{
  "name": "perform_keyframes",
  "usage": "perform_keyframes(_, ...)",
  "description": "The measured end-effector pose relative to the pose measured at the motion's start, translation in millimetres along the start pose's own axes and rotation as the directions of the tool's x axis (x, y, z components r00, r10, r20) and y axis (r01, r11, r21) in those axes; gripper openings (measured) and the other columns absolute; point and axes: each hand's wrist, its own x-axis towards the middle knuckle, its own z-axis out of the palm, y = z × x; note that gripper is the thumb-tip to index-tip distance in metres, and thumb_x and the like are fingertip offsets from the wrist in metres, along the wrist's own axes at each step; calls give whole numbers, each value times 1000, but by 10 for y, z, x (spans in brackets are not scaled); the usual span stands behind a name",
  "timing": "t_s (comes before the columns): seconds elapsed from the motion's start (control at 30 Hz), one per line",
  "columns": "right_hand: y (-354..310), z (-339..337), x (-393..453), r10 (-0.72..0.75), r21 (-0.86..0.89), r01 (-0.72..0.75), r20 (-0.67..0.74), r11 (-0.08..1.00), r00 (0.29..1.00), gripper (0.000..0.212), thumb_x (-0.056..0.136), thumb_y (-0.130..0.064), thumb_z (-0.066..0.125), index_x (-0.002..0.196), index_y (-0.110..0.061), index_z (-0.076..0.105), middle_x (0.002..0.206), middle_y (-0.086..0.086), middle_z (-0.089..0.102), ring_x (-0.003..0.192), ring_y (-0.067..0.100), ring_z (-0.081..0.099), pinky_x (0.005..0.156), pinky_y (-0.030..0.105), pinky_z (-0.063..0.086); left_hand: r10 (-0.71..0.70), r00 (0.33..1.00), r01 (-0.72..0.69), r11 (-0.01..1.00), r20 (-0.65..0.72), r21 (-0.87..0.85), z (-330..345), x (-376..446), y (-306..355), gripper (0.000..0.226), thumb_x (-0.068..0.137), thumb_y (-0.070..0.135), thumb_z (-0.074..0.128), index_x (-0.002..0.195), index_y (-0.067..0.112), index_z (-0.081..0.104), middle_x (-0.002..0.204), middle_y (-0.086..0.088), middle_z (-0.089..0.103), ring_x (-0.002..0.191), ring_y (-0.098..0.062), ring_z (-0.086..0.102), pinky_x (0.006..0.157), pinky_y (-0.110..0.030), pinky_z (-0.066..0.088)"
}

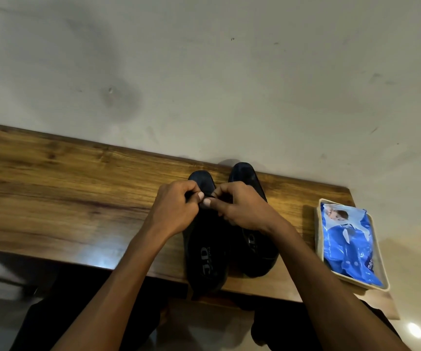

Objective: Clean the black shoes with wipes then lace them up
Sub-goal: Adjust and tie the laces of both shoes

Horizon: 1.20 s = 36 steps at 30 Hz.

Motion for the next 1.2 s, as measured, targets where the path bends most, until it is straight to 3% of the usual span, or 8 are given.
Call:
perform_keyframes(0.13, 65, -123, -36, -27, -116, 20, -58, 993, 998, 9, 97, -27, 67, 91, -22, 71, 74, -11, 68, 64, -4, 66, 59, 9, 44, -14, 1000, 14, 1000, -5, 12, 15, 4, 1, 18, 93, 20, 63, 75, 18, 67, 72, 1, 66, 61, -13, 57, 57, -28, 43)
perform_keyframes(0.33, 137, -226, -87, -31, -211, 14, -75, 977, 997, 11, 98, -30, 62, 93, -27, 72, 68, -20, 59, 66, -6, 58, 60, 9, 39, -31, 1000, 31, 999, -1, 12, 39, 9, -2, 16, 93, 20, 65, 78, 17, 70, 76, 2, 69, 69, -12, 62, 60, -27, 46)
perform_keyframes(0.5, 225, -280, -106, 24, -92, -30, -72, 995, 997, 15, 98, -25, 60, 92, -18, 72, 72, -3, 73, 64, 5, 70, 70, 33, 61, -81, 996, 81, 997, -43, -8, -20, 11, -37, 16, 91, 21, 67, 78, 18, 75, 75, 9, 70, 69, 0, 59, 60, -14, 37)
perform_keyframes(0.63, 274, -276, -128, 85, 131, -82, -23, 988, 996, 16, 101, -20, 58, 96, -11, 71, 83, 2, 77, 80, 15, 74, 76, 33, 62, -99, 995, 99, 995, -27, 18, -36, -5, -72, 15, 90, 21, 69, 78, 17, 77, 78, 7, 72, 73, -3, 62, 62, -17, 40)
perform_keyframes(0.73, 302, -266, -130, 137, 327, -114, -47, 938, 989, 14, 99, -17, 62, 98, -8, 72, 75, 6, 73, 72, 16, 70, 69, 29, 58, -113, 993, 114, 993, -34, 22, -56, -2, -92, 15, 91, 21, 69, 78, 16, 76, 76, 7, 70, 71, 0, 59, 61, -15, 38)
perform_keyframes(0.9, 406, -325, -120, 65, -182, -86, -118, 979, 991, 13, 95, -30, 68, 89, -24, 78, 61, -26, 63, 60, -12, 56, 52, 7, 37, -153, 986, 157, 986, -63, 57, -90, 4, -149, 12, 88, 21, 71, 78, 18, 77, 76, 9, 70, 73, -3, 61, 63, -17, 38)
perform_keyframes(1.0, 456, -367, -121, 96, -175, -114, -104, 978, 990, 10, 92, -31, 71, 89, -26, 79, 87, -22, 72, 82, -6, 62, 67, 12, 42, -190, 979, 196, 977, -77, 84, -145, 18, -180, 12, 86, 23, 74, 75, 19, 78, 67, 11, 66, 68, -5, 58, 60, -18, 37)
perform_keyframes(1.2, 474, -425, -145, 130, -220, -143, -74, 965, 989, 8, 89, -27, 73, 85, -26, 80, 80, -22, 67, 79, -4, 61, 62, 15, 40, -298, 954, 288, 936, 20, 205, -238, 34, -314, 20, 84, 17, 73, 74, 0, 76, 83, -9, 77, 82, -22, 71, 75, -36, 57)
